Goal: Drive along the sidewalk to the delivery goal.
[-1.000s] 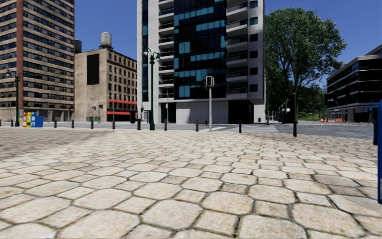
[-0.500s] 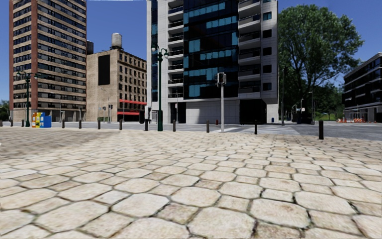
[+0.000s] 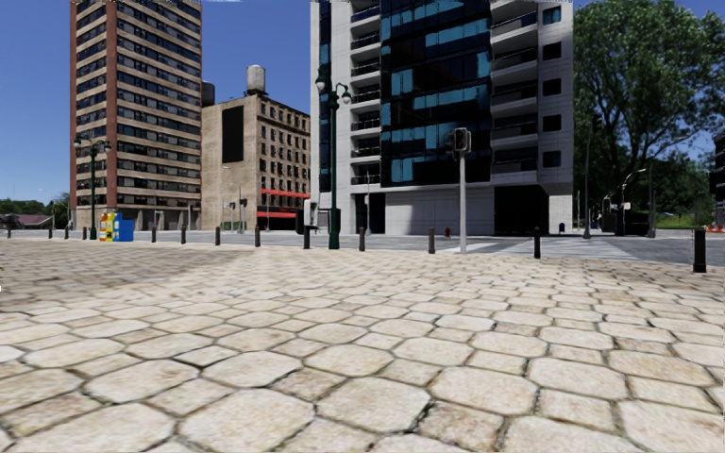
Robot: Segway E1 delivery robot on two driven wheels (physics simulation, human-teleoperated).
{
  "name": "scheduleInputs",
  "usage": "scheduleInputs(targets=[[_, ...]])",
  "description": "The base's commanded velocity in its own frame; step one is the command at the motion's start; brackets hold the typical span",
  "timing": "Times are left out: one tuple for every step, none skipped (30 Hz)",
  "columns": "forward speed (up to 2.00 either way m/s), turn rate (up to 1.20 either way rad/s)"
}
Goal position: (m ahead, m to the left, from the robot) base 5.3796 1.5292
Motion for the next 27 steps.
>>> scheduleInputs(targets=[[1.74,0.32],[1.74,0.32],[1.74,0.32],[1.74,0.32],[1.74,0.32],[1.74,0.32],[1.74,0.32],[1.74,0.32],[1.74,0.32],[1.74,0.32],[1.74,0.32],[1.74,0.32],[1.74,0.32],[1.74,0.32],[1.74,0.32],[1.74,0.32],[1.74,0.32],[1.74,0.32],[1.74,0.32],[1.74,0.32],[1.74,0.32],[1.74,0.32],[1.74,0.32],[1.74,0.32],[1.74,0.32],[1.74,0.32],[1.74,0.32]])
